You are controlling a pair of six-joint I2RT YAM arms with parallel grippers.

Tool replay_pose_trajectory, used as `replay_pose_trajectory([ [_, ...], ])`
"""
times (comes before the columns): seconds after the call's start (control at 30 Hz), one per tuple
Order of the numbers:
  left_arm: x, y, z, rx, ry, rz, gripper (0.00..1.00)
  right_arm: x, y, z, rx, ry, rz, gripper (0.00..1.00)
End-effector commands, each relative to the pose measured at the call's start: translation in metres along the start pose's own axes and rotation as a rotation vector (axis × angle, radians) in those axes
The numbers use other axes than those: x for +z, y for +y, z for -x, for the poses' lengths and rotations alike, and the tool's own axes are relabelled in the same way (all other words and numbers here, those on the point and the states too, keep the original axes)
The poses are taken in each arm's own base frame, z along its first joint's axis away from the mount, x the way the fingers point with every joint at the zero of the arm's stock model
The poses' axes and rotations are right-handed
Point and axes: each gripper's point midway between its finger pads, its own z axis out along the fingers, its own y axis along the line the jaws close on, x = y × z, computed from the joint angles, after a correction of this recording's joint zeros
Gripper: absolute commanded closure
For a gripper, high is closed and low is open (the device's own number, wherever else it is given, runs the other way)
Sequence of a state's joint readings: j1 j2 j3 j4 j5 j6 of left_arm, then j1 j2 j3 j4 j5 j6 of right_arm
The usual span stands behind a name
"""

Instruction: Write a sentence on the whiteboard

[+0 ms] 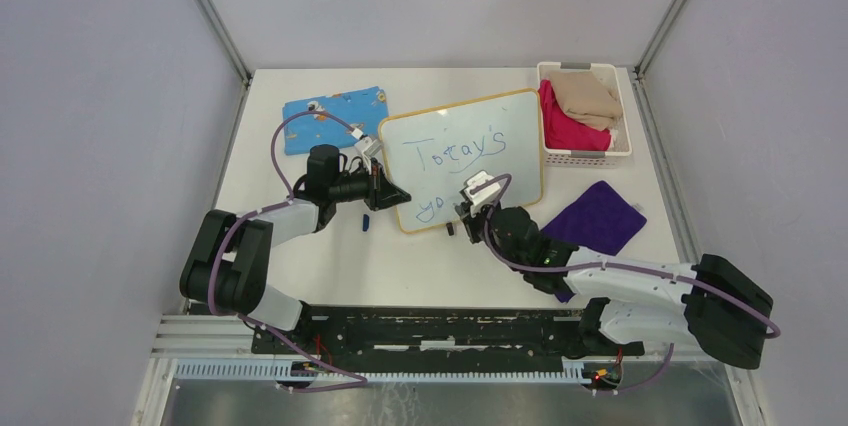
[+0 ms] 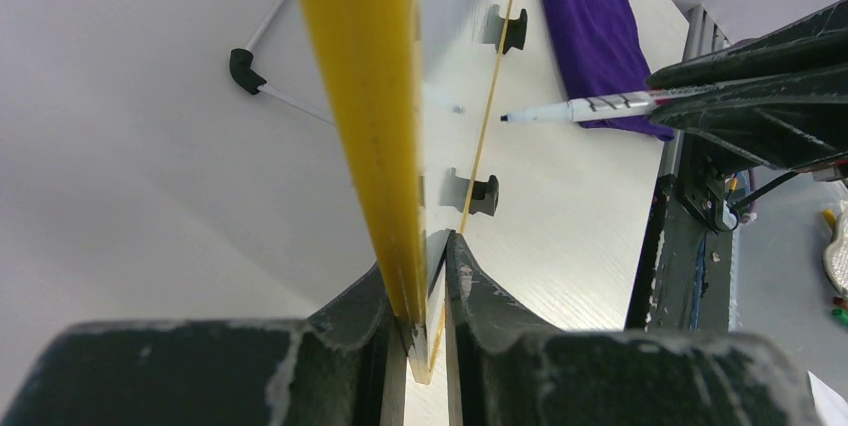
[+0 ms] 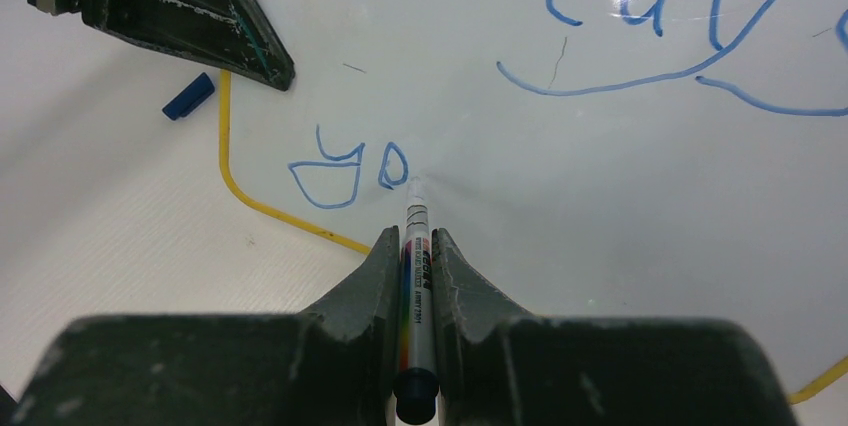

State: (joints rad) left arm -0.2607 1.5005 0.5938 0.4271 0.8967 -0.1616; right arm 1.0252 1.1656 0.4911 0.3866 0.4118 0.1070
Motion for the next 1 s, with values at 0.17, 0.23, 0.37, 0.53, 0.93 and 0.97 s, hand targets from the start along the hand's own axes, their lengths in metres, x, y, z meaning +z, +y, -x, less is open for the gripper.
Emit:
replay_pose_trajectory([
  [0.17, 0.002, 0.013, -0.027, 0.015, 0.084, 0.062, 0.81, 0.004, -0.01, 0.039, 0.027, -0.099, -0.035, 1.0],
  [0.23, 0.002, 0.013, -0.028, 0.015, 0.085, 0.062, 0.81, 0.007, -0.009, 0.042, 0.028, -0.103, -0.032, 1.0],
  [0.37, 0.003, 0.014, -0.027, 0.015, 0.084, 0.063, 0.81, 0.01, -0.006, 0.045, 0.028, -0.107, -0.025, 1.0],
  [0.53, 0.003, 0.014, -0.027, 0.014, 0.085, 0.063, 0.81, 0.013, -0.005, 0.043, 0.023, -0.098, -0.026, 1.0],
  [0.93, 0.003, 0.014, -0.027, 0.013, 0.087, 0.064, 0.81, 0.006, -0.008, 0.004, 0.025, -0.026, -0.027, 1.0],
  [0.97, 0.003, 0.014, -0.028, 0.013, 0.087, 0.065, 0.81, 0.005, -0.009, 0.002, 0.025, -0.022, -0.028, 1.0],
])
